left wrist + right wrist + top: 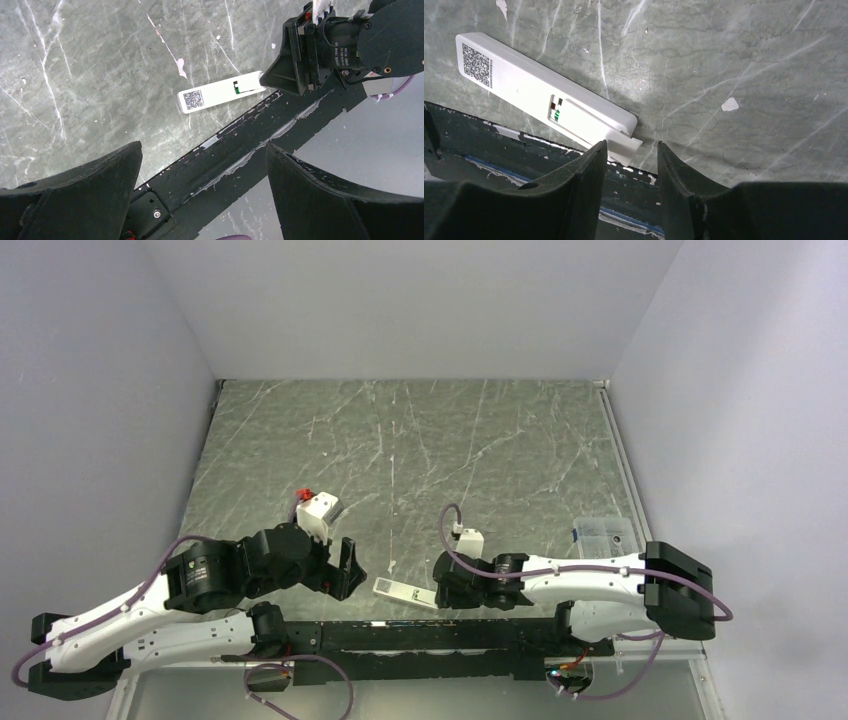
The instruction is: Load the batteries into the remote control
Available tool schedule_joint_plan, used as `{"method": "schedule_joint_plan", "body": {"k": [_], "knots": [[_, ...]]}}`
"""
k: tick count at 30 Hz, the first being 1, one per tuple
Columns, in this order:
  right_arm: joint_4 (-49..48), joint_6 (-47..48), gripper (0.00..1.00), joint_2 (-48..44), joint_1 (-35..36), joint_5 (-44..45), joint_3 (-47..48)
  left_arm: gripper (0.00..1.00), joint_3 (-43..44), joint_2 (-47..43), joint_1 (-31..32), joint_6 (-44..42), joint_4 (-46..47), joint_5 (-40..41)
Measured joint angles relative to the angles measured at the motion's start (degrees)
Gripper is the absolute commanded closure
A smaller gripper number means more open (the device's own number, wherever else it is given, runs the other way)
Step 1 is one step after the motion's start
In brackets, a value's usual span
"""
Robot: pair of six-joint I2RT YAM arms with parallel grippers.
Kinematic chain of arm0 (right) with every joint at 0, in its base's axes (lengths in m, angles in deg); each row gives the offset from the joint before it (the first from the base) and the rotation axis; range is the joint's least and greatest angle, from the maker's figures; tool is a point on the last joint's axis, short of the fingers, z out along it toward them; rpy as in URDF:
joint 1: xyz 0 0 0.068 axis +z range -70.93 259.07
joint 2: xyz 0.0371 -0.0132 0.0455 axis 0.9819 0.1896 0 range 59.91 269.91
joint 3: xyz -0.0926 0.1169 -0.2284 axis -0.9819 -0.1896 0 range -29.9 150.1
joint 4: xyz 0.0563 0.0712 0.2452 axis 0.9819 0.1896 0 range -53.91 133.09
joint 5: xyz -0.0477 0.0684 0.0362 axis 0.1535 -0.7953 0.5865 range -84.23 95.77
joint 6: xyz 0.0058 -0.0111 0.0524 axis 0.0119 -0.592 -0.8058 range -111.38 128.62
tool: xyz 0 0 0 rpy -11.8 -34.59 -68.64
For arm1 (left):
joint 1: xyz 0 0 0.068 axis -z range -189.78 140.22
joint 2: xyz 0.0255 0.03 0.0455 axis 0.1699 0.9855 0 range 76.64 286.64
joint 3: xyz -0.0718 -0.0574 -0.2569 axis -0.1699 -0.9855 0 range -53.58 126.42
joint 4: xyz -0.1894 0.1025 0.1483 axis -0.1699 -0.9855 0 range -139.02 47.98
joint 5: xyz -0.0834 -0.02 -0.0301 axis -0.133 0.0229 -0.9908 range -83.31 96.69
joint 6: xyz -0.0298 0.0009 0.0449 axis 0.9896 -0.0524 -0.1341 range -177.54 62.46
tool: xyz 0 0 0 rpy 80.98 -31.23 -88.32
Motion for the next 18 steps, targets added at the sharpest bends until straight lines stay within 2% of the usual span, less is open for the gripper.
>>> {"method": "schedule_joint_plan", "body": {"k": [18], "knots": [[-2.10, 0.11, 0.56, 1.84, -0.68, -1.46, 1.03, 0.01, 0.00, -0.04, 0.00, 0.00, -0.02, 0.00]]}}
